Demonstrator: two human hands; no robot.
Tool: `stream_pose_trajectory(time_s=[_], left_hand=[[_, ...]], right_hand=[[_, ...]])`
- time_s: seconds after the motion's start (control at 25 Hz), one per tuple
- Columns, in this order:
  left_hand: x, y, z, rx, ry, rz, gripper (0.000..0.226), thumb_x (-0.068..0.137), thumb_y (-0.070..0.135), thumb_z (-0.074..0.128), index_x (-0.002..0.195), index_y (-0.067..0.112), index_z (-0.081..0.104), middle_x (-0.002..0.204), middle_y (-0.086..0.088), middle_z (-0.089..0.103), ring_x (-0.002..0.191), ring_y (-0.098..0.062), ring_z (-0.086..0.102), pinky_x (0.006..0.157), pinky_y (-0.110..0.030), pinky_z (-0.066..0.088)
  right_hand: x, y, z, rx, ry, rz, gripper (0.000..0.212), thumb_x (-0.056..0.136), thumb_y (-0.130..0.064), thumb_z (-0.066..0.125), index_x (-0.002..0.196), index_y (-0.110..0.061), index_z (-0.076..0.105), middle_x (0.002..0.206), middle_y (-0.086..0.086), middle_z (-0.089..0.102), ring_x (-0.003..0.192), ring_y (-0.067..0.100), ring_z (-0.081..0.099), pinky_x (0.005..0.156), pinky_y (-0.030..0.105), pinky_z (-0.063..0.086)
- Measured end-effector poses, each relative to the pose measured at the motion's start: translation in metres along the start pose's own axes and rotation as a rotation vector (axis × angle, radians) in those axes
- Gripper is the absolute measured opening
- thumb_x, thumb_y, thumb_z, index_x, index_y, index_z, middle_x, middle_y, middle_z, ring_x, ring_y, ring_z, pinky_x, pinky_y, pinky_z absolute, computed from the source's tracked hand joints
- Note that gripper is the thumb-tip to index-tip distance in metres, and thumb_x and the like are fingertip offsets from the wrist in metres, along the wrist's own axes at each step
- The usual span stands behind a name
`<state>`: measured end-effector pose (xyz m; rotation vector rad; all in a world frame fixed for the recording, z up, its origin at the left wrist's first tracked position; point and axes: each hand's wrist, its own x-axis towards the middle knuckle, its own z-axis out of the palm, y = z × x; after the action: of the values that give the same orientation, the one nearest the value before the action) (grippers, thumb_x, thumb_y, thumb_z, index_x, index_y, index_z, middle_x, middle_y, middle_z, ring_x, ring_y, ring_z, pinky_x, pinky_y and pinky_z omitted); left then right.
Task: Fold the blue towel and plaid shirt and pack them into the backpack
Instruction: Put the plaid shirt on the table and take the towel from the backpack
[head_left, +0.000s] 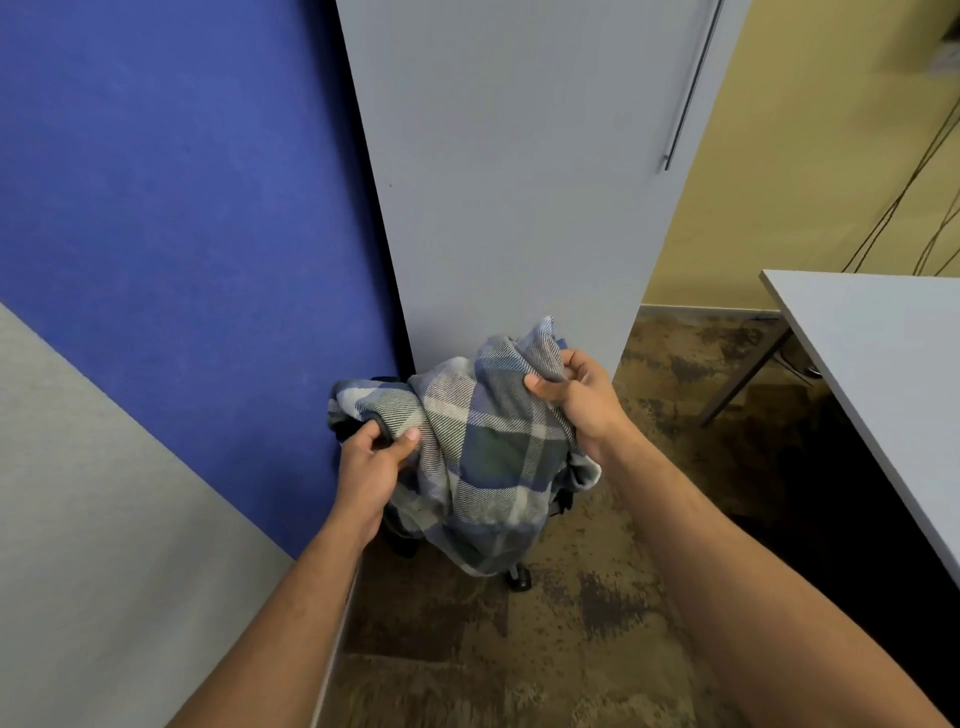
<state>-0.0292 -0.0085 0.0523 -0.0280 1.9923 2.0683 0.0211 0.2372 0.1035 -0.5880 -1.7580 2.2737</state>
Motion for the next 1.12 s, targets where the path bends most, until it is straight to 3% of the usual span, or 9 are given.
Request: stream_pose_trajectory(time_s=[0.12, 0.44, 0.68, 0.88, 1.12], left_hand=[[-0.004, 0.023, 0.009, -0.006, -0.047, 0.096, 0.021, 0.09, 0.014, 0.067, 0.11, 0.019, 0.069, 0.108, -0.001, 0.073, 0.104, -0.019, 0.068, 0.095, -0.043, 0.053], [-0.006, 0.093, 0.077, -0.058, -0.225, 0.326, 0.018, 0.089, 0.005, 0.066, 0.1, 0.019, 0.07, 0.102, -0.002, 0.075, 0.1, -0.019, 0.069, 0.091, -0.037, 0.054], [-0.014, 0.105, 0.152, -0.031, -0.374, 0.375, 0.017, 0.09, 0.005, 0.066, 0.101, 0.018, 0.069, 0.1, 0.001, 0.075, 0.1, -0.016, 0.07, 0.086, -0.03, 0.053], [-0.033, 0.106, 0.236, -0.013, -0.507, 0.375, 0.016, 0.091, 0.006, 0.065, 0.101, 0.018, 0.068, 0.1, 0.001, 0.075, 0.099, -0.015, 0.07, 0.085, -0.028, 0.054], [-0.06, 0.091, 0.343, 0.001, -0.633, 0.326, 0.017, 0.092, 0.006, 0.064, 0.101, 0.019, 0.068, 0.103, -0.002, 0.075, 0.1, -0.019, 0.07, 0.091, -0.04, 0.055]], right_hand=[[-0.01, -0.028, -0.012, 0.079, 0.041, -0.077, 0.024, 0.083, 0.009, 0.068, 0.096, -0.009, 0.058, 0.089, 0.009, 0.07, 0.082, 0.027, 0.069, 0.076, 0.041, 0.06], [-0.049, -0.086, -0.059, 0.222, 0.172, -0.249, 0.028, 0.083, 0.007, 0.068, 0.107, -0.004, 0.057, 0.088, 0.006, 0.072, 0.08, 0.022, 0.071, 0.068, 0.032, 0.058], [-0.081, -0.107, -0.124, 0.252, 0.344, -0.353, 0.033, 0.082, 0.007, 0.069, 0.112, 0.0, 0.056, 0.096, 0.012, 0.071, 0.086, 0.026, 0.071, 0.072, 0.033, 0.057], [-0.114, -0.118, -0.193, 0.275, 0.493, -0.408, 0.022, 0.084, 0.008, 0.067, 0.101, -0.005, 0.061, 0.086, 0.007, 0.073, 0.081, 0.021, 0.072, 0.067, 0.03, 0.057], [-0.151, -0.127, -0.287, 0.287, 0.637, -0.432, 0.024, 0.084, 0.004, 0.07, 0.104, -0.005, 0.062, 0.094, 0.008, 0.073, 0.088, 0.024, 0.072, 0.073, 0.033, 0.057]])
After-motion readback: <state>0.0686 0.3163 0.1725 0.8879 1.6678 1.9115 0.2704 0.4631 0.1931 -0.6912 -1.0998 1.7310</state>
